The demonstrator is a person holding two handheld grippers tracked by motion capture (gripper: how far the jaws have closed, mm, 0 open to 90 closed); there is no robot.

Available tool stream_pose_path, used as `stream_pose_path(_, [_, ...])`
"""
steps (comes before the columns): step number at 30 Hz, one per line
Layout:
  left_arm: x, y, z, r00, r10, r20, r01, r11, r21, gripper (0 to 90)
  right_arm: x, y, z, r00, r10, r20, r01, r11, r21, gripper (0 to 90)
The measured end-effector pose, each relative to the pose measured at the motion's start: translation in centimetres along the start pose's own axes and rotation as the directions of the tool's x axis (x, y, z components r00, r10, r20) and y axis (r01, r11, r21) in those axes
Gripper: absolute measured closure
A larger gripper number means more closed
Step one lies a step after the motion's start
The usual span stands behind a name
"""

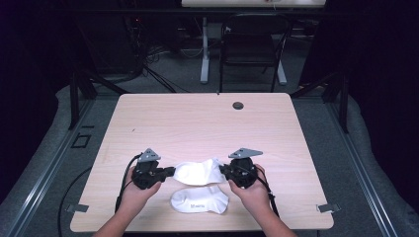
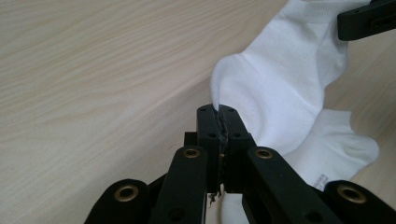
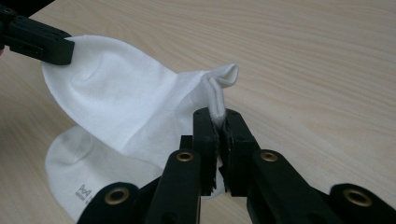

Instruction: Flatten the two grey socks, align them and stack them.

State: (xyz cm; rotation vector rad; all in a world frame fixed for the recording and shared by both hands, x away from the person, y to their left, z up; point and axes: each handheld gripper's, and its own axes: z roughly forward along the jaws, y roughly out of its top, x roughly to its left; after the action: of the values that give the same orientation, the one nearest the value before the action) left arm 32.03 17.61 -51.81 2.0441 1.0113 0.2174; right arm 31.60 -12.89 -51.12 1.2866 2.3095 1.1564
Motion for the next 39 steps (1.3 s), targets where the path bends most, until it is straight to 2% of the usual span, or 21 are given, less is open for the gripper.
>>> stream_pose_path(8, [-1.1,-1.3,-1.0,0.9996,0.014,0.023,-0.015,0.9999,0.007,89.3,1.1,-1.4,-1.4,0.9995,-0.02,-0.025,0.02,1.0,0.006,85.6])
stream_pose_path(20, [-2.3,-2.8,-1.6,0.9992,0.02,0.035,-0.02,0.9997,0.011,89.3,2.1,-3.6,-2.8,0.9988,-0.019,-0.046,0.019,1.0,0.005,85.5])
stream_pose_path(26, [-2.7,-3.6,-1.7,0.9995,0.008,0.03,-0.009,0.9998,0.02,89.2,2.4,-4.5,-2.9,0.9985,-0.009,-0.055,0.009,1.0,0.011,85.4])
stream_pose_path(28, [-2.8,-3.9,-1.7,0.9995,0.022,0.024,-0.023,0.9992,0.031,89.2,2.5,-4.7,-2.8,0.9985,-0.012,-0.054,0.013,1.0,0.019,85.4])
stream_pose_path(32, [-3.0,-4.2,-1.8,0.9995,0.016,0.027,-0.017,0.9995,0.028,89.2,2.8,-5.3,-2.8,0.9986,-0.009,-0.052,0.01,1.0,0.021,85.4])
stream_pose_path(39, [-3.3,-4.8,-1.2,0.9995,0.011,0.029,-0.012,0.9991,0.041,89.1,2.7,-5.7,-2.7,0.9983,0.005,-0.057,-0.003,1.0,0.027,85.3])
